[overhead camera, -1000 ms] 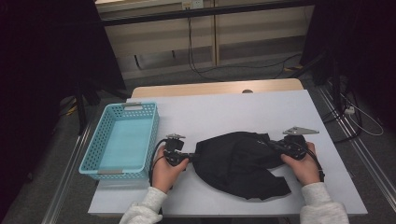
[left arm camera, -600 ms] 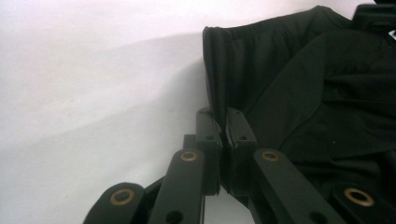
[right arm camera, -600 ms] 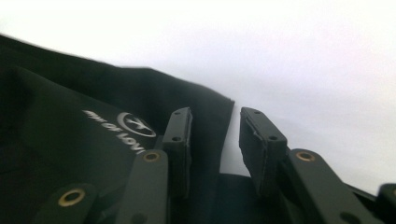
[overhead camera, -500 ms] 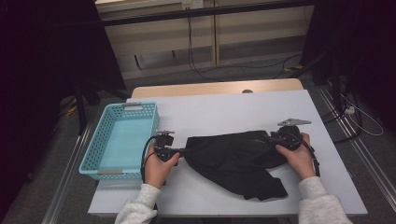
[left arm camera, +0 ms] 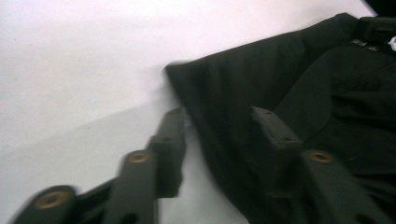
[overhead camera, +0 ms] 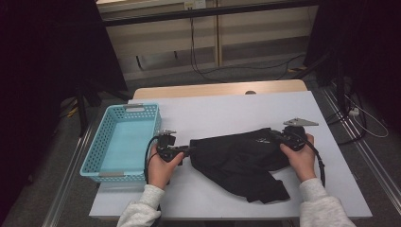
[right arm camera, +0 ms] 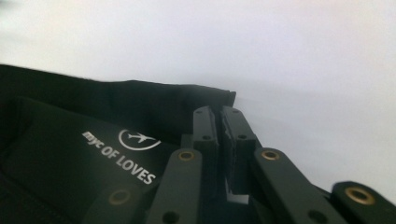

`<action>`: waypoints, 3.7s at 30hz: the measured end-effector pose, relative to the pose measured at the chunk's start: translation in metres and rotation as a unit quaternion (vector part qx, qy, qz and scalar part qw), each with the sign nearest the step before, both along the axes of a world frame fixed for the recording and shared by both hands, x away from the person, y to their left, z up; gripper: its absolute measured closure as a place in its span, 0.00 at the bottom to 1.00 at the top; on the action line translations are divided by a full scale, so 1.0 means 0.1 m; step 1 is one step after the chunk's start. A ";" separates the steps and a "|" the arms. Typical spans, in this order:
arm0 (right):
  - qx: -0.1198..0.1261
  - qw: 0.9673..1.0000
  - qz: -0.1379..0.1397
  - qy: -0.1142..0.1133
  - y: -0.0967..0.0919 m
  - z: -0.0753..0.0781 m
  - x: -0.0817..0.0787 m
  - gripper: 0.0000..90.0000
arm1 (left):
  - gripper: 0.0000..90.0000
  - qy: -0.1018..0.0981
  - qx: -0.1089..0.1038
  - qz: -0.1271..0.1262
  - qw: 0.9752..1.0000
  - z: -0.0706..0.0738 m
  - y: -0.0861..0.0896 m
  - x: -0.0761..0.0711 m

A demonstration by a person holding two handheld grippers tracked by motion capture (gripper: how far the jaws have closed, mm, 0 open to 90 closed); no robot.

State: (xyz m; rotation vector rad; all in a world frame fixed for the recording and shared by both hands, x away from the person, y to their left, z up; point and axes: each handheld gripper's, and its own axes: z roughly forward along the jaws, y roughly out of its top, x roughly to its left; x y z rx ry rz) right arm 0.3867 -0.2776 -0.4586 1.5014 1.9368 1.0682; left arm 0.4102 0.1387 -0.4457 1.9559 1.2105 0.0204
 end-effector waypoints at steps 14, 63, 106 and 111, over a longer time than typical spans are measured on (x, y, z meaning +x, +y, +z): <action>-0.042 0.999 0.004 0.021 0.02 -0.05 0.04 0.95 | 0.68 -0.012 0.030 -0.016 0.999 -0.07 -0.19 -0.03; 0.044 0.994 0.028 -0.099 0.07 0.39 -0.20 0.96 | 0.96 -0.034 -0.034 -0.001 0.999 0.60 0.13 0.18; 0.016 0.993 0.052 -0.102 0.09 0.57 0.04 0.98 | 0.96 -0.027 -0.019 -0.001 0.999 0.71 0.00 0.58; 0.011 0.994 0.057 -0.097 0.11 0.61 0.23 0.98 | 0.96 -0.016 -0.016 0.010 1.000 0.72 -0.03 0.79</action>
